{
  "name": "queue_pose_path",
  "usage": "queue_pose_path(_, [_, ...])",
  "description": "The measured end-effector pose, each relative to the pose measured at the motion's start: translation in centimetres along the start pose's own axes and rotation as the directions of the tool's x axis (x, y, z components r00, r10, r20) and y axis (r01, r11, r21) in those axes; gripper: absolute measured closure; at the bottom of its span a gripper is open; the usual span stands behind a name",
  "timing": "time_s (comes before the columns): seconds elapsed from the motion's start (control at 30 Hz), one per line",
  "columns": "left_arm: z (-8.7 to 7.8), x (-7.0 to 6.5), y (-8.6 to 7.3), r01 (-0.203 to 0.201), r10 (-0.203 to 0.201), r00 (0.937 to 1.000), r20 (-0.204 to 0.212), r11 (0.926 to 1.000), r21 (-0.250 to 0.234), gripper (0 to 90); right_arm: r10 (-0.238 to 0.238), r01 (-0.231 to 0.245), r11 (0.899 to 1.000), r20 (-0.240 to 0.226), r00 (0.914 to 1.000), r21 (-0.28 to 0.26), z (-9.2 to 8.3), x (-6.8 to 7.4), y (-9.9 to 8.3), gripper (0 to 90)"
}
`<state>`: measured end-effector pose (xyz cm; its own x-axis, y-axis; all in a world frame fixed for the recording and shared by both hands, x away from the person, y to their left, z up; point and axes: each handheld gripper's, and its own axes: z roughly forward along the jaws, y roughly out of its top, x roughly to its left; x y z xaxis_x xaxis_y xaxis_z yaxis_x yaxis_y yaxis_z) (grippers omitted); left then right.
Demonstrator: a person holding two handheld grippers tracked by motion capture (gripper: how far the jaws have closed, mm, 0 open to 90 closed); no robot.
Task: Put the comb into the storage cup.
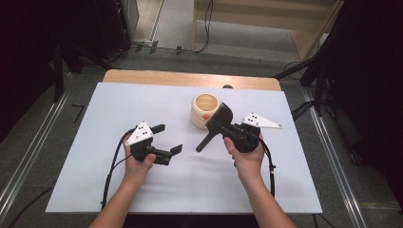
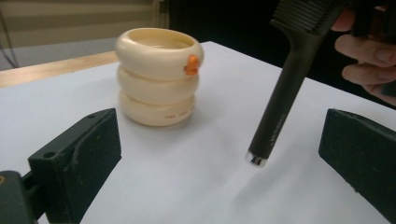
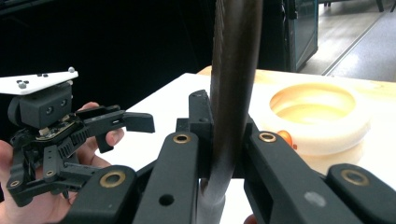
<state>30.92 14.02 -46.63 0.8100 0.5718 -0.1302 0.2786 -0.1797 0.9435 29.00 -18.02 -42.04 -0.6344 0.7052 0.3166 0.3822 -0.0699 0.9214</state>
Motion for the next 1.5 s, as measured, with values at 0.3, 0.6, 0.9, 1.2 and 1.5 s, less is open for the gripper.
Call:
queue_pose_path(0.3, [-2.4,1.5,-0.8,0.015,-0.015,0.9981,-0.059,0.9999,-0.003,0.0,-0.014,0.014,1.000,-0.006,0.9999,-0.007,0.2,-0.1,0.6,83.6])
queue_pose_path(0.6, [-4.3,2.3,-1.9,0.032,-0.032,0.9958,-0.086,0.9995,0.001,0.0,-0.027,0.027,1.000,-0.007,0.9996,-0.009,0.3,-0.2,0.9,83.6])
queue_pose_path(0.9, [-6.4,3.0,-2.9,0.045,-0.048,0.9911,-0.124,0.9987,-0.024,0.0,-0.035,0.035,0.999,0.001,0.9994,-0.014,0.2,-0.6,1.5,83.6])
queue_pose_path(1.2, [-8.3,3.5,-3.7,0.050,-0.056,0.9844,-0.167,0.9979,-0.040,0.0,-0.037,0.037,0.999,0.002,0.9993,-0.017,0.3,-0.8,1.9,83.6])
queue_pose_path(1.5, [-10.6,4.2,-4.4,0.053,-0.063,0.9749,-0.214,0.9972,-0.053,0.0,-0.039,0.039,0.999,0.006,0.9992,-0.034,0.2,-1.0,2.4,83.6])
